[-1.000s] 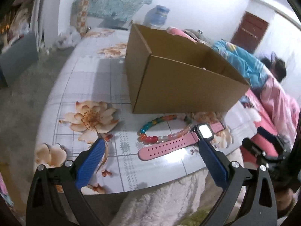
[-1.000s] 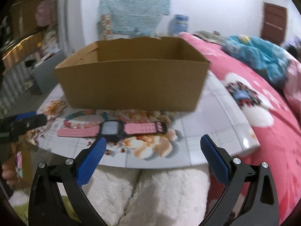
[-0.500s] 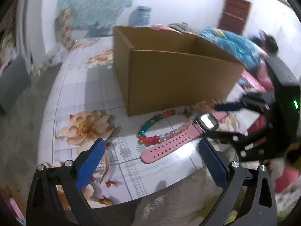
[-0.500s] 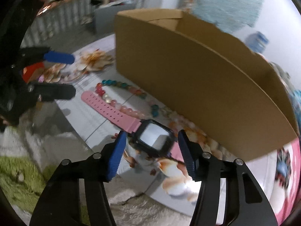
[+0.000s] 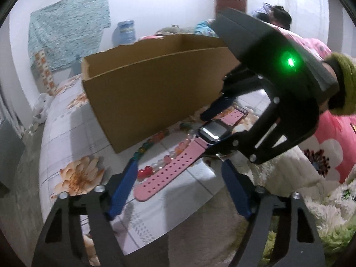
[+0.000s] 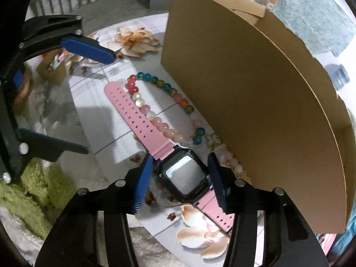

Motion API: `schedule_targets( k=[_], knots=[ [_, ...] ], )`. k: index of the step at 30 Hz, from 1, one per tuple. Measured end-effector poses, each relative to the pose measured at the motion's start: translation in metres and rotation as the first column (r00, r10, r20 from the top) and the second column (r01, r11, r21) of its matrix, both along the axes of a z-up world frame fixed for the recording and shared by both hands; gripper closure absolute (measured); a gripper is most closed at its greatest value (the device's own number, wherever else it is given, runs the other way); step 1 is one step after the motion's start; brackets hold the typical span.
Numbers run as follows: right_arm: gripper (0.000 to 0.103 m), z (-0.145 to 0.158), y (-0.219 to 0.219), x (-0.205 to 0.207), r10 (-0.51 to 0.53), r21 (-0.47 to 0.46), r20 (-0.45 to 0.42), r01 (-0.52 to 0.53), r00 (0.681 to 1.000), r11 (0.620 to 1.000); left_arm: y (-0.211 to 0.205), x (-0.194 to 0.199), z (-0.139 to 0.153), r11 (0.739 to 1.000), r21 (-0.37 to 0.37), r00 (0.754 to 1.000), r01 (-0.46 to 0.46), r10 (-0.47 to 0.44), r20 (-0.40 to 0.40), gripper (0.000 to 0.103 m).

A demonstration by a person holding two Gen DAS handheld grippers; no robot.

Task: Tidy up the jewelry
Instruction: 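Reach the right tool to the pink-strap watch and close on its face, then grasp the pink strap with the left tool while the right tool holds the watch face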

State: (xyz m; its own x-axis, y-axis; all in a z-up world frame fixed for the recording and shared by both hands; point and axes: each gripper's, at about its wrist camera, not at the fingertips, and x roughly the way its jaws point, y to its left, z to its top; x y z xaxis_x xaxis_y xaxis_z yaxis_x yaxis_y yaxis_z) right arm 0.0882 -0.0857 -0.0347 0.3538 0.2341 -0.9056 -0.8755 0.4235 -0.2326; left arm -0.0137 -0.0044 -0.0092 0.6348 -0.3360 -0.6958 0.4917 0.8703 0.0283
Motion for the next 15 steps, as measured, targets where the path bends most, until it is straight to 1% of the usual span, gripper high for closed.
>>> schedule_targets(
  k=[4,8,9,11,12,15],
  knots=[
    [0.061,0.002,0.001,-0.001,0.021,-0.009,-0.045,-0.022,0.999,1.000,-0.010,0.000,-0.002,0.999,0.023,1.000,0.028,-0.028,0.006,0.044],
    [0.062,0.001,-0.010,-0.011,0.031,0.006,-0.114,-0.030,0.993,1.000,-0.017,-0.001,-0.006,0.996,0.058,0.997,0.073,-0.073,0.013,0.051],
    [0.062,0.004,-0.012,-0.003,0.030,0.011,-0.130,-0.029,0.991,1.000,-0.020,0.000,-0.007,0.994,0.065,0.996,0.083,-0.084,0.010,0.052],
    [0.062,0.005,-0.014,0.000,0.027,0.024,-0.164,-0.024,0.986,0.999,-0.027,0.002,-0.011,0.991,0.087,0.995,0.104,-0.104,-0.002,0.058],
    [0.062,0.005,-0.015,0.001,0.026,0.028,-0.174,-0.021,0.984,0.999,-0.030,0.002,-0.013,0.989,0.097,0.994,0.112,-0.112,-0.009,0.058],
    [0.062,0.007,-0.022,0.008,0.022,0.060,-0.236,-0.008,0.972,0.998,-0.036,0.004,-0.020,0.985,0.125,0.993,0.118,-0.114,-0.039,0.064]
  ],
)
